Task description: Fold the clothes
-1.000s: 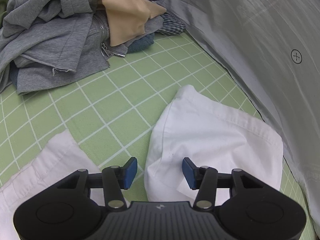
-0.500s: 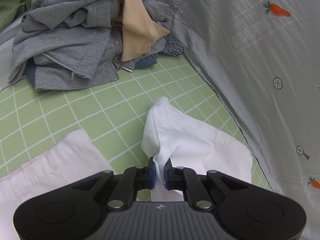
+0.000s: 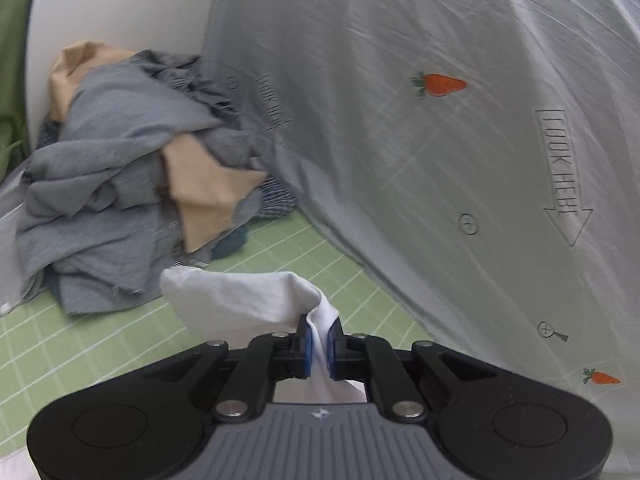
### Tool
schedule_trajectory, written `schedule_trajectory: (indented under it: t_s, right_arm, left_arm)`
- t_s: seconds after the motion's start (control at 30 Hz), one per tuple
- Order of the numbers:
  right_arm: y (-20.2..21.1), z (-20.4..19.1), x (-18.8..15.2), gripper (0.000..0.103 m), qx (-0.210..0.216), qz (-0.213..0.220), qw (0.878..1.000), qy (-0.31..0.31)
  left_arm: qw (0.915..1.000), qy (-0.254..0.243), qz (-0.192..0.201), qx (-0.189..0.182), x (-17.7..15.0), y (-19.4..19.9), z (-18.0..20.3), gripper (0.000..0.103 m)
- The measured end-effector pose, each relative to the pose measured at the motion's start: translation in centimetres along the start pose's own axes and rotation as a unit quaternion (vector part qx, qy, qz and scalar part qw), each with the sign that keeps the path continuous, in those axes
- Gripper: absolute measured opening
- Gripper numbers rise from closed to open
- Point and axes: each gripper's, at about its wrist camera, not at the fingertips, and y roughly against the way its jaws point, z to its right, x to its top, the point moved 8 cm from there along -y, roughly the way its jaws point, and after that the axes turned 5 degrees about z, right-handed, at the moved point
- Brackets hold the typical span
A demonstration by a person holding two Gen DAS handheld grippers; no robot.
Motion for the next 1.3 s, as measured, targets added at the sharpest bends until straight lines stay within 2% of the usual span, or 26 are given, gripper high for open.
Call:
schedule_trajectory:
  t_s: [0.1,0.13,0.2,0.23,0.27,0.33,0.37,0.5,0.6,0.7,0.77,1.0,1.2,1.23,1.3]
  right_arm:
    - [-1.6,2.2,1.5,0.019,-0.043,0.016,0.999,-0.025]
    - [-2.1,3.2,1.8,0.019,-0.067,0.019,0.997,-0.033]
    - [-3.3,5.1,2.1,0.019,-0.115,0.017,0.992,-0.045]
    - [-3.8,5.8,2.0,0.019,-0.128,0.011,0.99,-0.049]
    - [-4.2,6.3,1.9,0.02,-0.136,0.009,0.989,-0.052]
    - [-4.4,6.1,1.4,0.02,-0.145,0.01,0.989,-0.028]
    - [-4.5,5.7,1.2,0.02,-0.151,0.011,0.988,-0.009]
    - [-5.3,4.0,0.4,0.021,-0.179,0.013,0.981,0.075]
    - [-5.6,4.0,0.4,0.027,-0.187,0.01,0.98,0.068]
    - [-5.8,4.2,0.5,0.033,-0.186,0.007,0.981,0.048]
    - [-5.9,4.2,0.5,0.037,-0.185,0.005,0.982,0.038]
    - [-5.9,3.8,0.1,0.039,-0.188,0.005,0.981,0.043]
    - [-6.0,3.7,-0.1,0.039,-0.187,0.003,0.981,0.051]
    - [-6.0,3.7,-0.1,0.039,-0.187,0.003,0.981,0.051]
    - [-6.0,3.7,-0.1,0.039,-0.186,0.003,0.981,0.052]
  left_arm:
    - [0.9956,-0.039,0.003,-0.085,0.5,-4.1,7.8,0.015]
    - [0.9924,-0.046,-0.003,-0.114,0.1,-5.2,10.0,0.022]
    - [0.9865,-0.055,-0.028,-0.152,-1.1,-6.5,12.7,0.027]
    - [0.9869,-0.06,-0.031,-0.146,-1.9,-6.7,12.4,0.031]
    - [0.9873,-0.065,-0.034,-0.141,-2.7,-6.9,12.2,0.042]
    - [0.9878,-0.075,-0.041,-0.13,-4.3,-7.2,11.8,0.054]
    - [0.9887,-0.079,-0.046,-0.118,-5.1,-7.4,11.1,0.054]
    - [0.9922,-0.081,-0.093,-0.018,-8.6,-8.9,4.9,0.054]
    - [0.9902,-0.056,-0.123,0.033,-10.6,-9.8,0.6,0.054]
    - [0.9892,-0.014,-0.14,0.041,-11.7,-10.5,-1.7,0.054]
    - [0.9895,0.006,-0.142,0.029,-11.6,-11.1,-2.0,0.054]
    - [0.9907,-0.033,-0.132,0.011,-12.2,-12.3,1.4,0.052]
    - [0.9873,-0.068,-0.143,-0.004,-13.0,-14.1,4.1,0.052]
    - [0.9873,-0.072,-0.142,-0.003,-13.2,-14.3,4.3,0.051]
    - [0.9887,-0.072,-0.131,0.007,-13.1,-14.3,4.3,0.033]
